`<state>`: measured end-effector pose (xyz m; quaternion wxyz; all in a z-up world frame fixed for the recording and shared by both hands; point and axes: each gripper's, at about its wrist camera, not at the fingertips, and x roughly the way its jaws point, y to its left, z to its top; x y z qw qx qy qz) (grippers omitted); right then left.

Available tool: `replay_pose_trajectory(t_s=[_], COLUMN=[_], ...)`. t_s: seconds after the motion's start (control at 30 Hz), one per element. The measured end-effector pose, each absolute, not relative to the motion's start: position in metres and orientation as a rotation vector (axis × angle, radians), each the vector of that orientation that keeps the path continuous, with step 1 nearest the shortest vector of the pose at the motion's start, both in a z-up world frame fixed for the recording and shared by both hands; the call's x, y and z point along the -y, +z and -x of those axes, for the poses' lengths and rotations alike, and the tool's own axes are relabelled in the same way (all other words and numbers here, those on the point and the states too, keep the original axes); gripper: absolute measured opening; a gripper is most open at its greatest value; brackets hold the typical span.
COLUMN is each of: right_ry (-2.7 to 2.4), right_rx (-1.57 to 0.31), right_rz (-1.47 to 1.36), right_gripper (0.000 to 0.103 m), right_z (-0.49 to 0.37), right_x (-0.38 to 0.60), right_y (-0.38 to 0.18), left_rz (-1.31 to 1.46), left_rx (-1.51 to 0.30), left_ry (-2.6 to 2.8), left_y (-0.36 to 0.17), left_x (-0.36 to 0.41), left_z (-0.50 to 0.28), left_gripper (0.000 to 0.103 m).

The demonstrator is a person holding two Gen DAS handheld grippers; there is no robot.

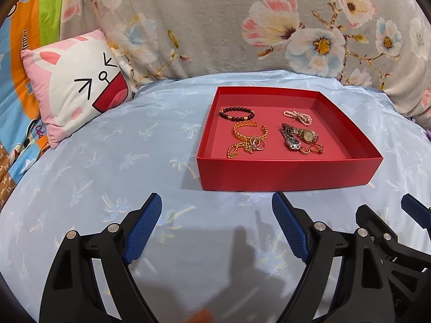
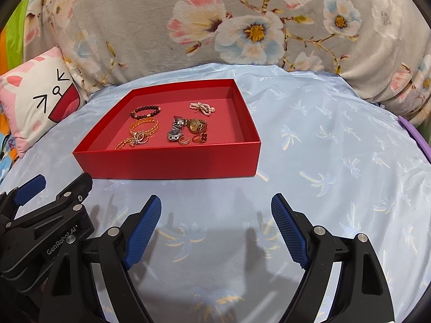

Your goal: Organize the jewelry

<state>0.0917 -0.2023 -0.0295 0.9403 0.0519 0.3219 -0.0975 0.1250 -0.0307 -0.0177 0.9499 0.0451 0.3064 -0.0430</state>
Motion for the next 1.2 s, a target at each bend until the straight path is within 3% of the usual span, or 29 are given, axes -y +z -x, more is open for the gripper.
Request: replay_pose_trajectory(t_s=[1.2], right_ry=[-0.197], right_rx=[-0.658], right_rz=[-0.1], right_gripper=[0.082], right_z=[-0.0926], right_x=[0.2012], right_y=[-0.0288], left_rz=[-0.096], left_rx=[-0.617], left_ry=[-0.076], left_y=[-0.0158], left_x=[0.0297], left_z=[-0.125], left_gripper=[0.081])
